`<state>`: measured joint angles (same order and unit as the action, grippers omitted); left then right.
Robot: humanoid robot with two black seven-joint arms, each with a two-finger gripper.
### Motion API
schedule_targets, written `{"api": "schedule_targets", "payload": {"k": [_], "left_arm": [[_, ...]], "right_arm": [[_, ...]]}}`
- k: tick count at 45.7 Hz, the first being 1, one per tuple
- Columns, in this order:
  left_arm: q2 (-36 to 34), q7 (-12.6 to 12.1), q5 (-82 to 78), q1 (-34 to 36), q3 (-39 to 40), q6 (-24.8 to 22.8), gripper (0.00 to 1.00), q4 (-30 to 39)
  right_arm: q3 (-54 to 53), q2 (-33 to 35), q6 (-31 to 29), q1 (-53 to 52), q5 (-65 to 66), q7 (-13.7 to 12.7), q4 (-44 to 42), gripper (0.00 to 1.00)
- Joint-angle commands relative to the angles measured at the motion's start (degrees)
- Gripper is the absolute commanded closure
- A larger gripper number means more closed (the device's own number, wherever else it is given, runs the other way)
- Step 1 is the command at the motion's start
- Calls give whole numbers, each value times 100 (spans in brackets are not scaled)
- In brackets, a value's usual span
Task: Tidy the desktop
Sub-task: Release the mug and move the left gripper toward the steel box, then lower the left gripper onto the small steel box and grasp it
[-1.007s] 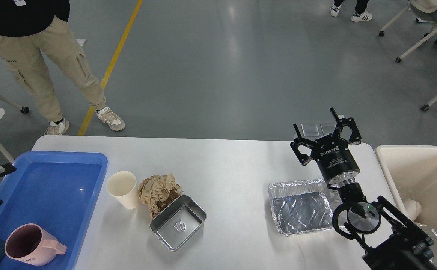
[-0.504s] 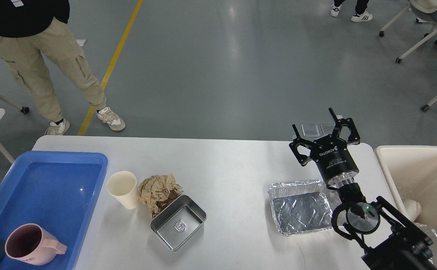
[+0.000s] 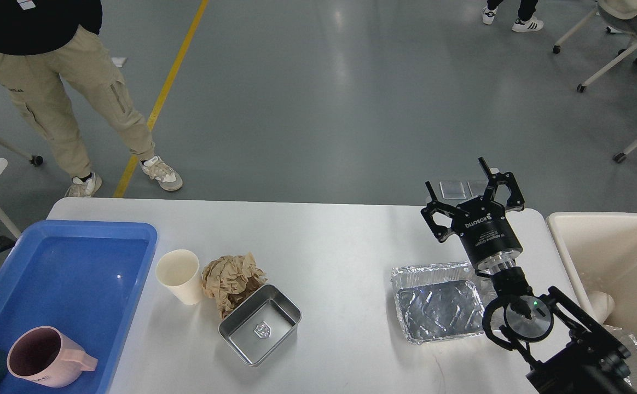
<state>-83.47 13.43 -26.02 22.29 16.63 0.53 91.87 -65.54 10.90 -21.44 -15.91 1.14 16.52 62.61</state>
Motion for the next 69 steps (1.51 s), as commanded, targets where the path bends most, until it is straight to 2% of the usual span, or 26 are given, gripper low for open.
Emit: {"api": "schedule_targets", "payload": {"k": [1, 5, 11, 15, 26, 32, 36, 41, 47, 59, 69], "left_arm": [[445, 10, -1781, 73, -2, -97, 3, -643], [621, 116, -2670, 337, -19, -316, 3, -1135], [779, 467, -3041, 776, 7, -1220, 3, -1356], [919, 467, -3102, 1206, -37, -1599, 3, -1356], [1341, 432, -4261, 1814, -90, -2135, 3, -1400], [1649, 529, -5438, 1902, -90, -2285, 3, -1462], [1869, 678, -6247, 1937, -99, -2347, 3, -1479], [2167, 678, -6863, 1946, -99, -2356, 3, -1479], [2546, 678, -7232, 1981, -99, -2426, 3, -1479], [2853, 678, -7338, 2929, -99, -3190, 3, -1470], [3495, 678, -7794, 3440, -116, -3700, 3, -1470]], "right_arm": [[-2, -9, 0, 0, 0, 0, 6, 0], [6, -18, 0, -9, 0, 0, 6, 0], [6, -35, -9, -9, 0, 0, 15, 0], [-2, -44, -9, 0, 0, 0, 23, 0], [-2, -53, -9, 17, 0, 0, 23, 0], [-2, -70, -9, 0, 0, 0, 23, 0], [-2, -79, -9, 0, 0, 0, 23, 0], [-2, -79, -9, 0, 0, 0, 24, 0], [-2, -79, -9, 9, 0, 0, 23, 0], [-11, -88, -9, -18, 0, 0, 23, 0], [-20, -97, -9, -18, 0, 0, 32, 0]]}}
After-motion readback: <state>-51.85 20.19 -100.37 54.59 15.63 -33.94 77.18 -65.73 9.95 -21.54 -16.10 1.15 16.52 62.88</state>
